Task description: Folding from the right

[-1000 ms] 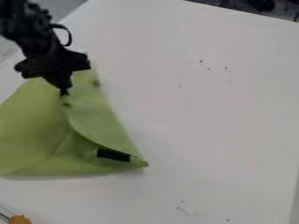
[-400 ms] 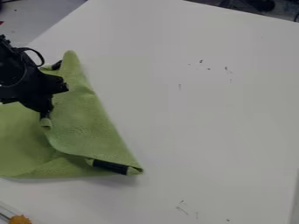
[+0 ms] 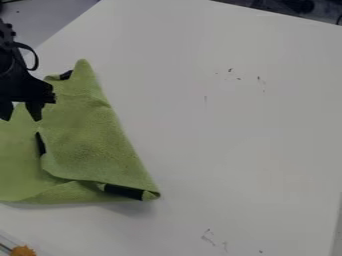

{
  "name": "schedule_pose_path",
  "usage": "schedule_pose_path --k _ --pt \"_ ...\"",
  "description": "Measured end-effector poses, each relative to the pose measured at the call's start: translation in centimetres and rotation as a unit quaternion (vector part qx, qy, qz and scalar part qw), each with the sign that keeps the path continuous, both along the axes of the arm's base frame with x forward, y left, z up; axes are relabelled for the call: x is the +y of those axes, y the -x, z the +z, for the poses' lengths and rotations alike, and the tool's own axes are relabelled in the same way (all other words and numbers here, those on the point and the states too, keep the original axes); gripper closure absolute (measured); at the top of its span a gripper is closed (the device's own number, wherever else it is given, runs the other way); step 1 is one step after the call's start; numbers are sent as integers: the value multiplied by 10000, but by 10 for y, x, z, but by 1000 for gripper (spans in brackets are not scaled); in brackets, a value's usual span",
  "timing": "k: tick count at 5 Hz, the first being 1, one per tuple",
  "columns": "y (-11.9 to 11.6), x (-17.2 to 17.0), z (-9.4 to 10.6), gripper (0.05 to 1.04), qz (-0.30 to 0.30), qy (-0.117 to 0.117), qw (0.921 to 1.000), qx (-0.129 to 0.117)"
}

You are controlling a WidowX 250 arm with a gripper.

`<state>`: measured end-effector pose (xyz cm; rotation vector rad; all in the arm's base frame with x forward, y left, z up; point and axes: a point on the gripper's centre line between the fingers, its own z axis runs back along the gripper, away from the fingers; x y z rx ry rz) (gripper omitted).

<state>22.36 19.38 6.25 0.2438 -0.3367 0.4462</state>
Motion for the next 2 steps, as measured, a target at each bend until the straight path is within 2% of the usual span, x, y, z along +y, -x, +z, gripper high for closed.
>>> schedule_pose_path --k 1,2 --pt "-8 12 24 81 -681 -211 9964 458" --pt "-18 7 20 80 -1073 -47 9919 683"
